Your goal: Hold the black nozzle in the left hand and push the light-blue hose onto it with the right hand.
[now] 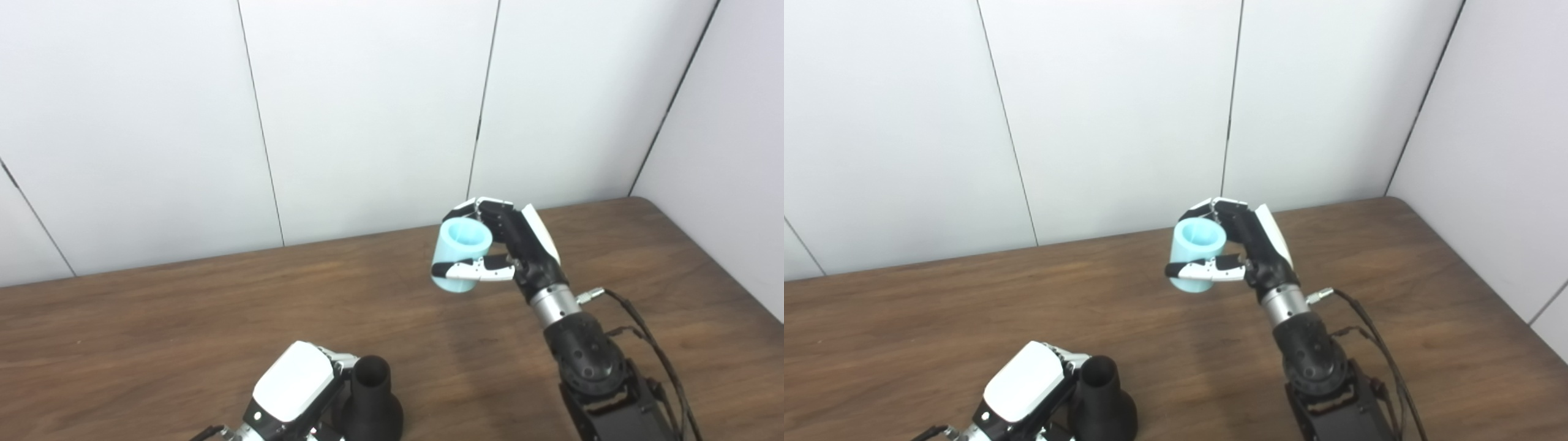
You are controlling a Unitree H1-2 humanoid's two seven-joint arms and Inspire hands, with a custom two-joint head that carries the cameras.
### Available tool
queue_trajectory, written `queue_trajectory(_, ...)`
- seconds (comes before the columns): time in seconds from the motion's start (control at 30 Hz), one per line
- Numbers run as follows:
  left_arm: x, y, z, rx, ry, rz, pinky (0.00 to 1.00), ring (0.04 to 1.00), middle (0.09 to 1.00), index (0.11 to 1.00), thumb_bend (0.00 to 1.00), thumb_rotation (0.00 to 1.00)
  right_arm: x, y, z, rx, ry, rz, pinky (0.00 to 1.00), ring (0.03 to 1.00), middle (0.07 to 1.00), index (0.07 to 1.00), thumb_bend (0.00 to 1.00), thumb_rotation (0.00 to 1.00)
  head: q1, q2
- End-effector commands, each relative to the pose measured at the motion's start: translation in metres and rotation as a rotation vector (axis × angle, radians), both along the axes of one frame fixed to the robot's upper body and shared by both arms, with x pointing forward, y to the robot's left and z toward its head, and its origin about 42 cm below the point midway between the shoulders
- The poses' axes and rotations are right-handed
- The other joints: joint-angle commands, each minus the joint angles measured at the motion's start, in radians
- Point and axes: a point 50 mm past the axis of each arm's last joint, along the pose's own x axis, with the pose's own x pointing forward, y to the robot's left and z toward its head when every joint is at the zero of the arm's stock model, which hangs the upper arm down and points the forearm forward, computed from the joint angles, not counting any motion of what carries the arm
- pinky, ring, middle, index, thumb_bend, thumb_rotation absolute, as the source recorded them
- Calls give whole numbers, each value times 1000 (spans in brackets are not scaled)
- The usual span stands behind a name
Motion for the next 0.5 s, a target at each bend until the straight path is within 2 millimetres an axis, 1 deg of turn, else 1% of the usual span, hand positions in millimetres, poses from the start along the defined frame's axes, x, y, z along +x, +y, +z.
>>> queue_trajectory(0.0,-11,2,-21,53,48,9,139,196,471,481,525,0,-5,8,26,-23,-143,38,277,368,490,538,510,0,3,3)
queue_trajectory(0.1,-11,2,-22,56,45,12,135,189,471,480,525,0,-12,18,33,-19,-182,74,271,365,492,542,510,0,11,10)
queue_trajectory(0.23,-10,0,-23,52,48,17,117,169,471,480,525,0,-21,29,42,-25,-220,114,237,355,490,544,509,0,27,19)
queue_trajectory(0.27,-10,-1,-24,52,47,18,111,163,471,480,525,0,-24,32,42,-27,-224,124,218,408,470,529,514,0,35,22)
queue_trajectory(0.33,-10,-2,-25,57,51,17,107,161,471,480,525,0,-28,37,42,-30,-225,143,175,434,453,524,517,0,47,27)
queue_trajectory(0.37,-10,-2,-25,62,54,16,113,166,471,480,525,0,-31,40,42,-24,-220,160,202,388,475,535,512,0,50,29)
queue_trajectory(0.4,-10,-3,-24,67,56,16,122,175,471,480,525,0,-33,42,41,-21,-217,172,232,379,484,540,511,0,56,33)
queue_trajectory(0.47,-9,-3,-25,71,60,16,129,183,471,480,525,0,-37,46,40,-16,-212,196,256,371,492,544,509,0,63,36)
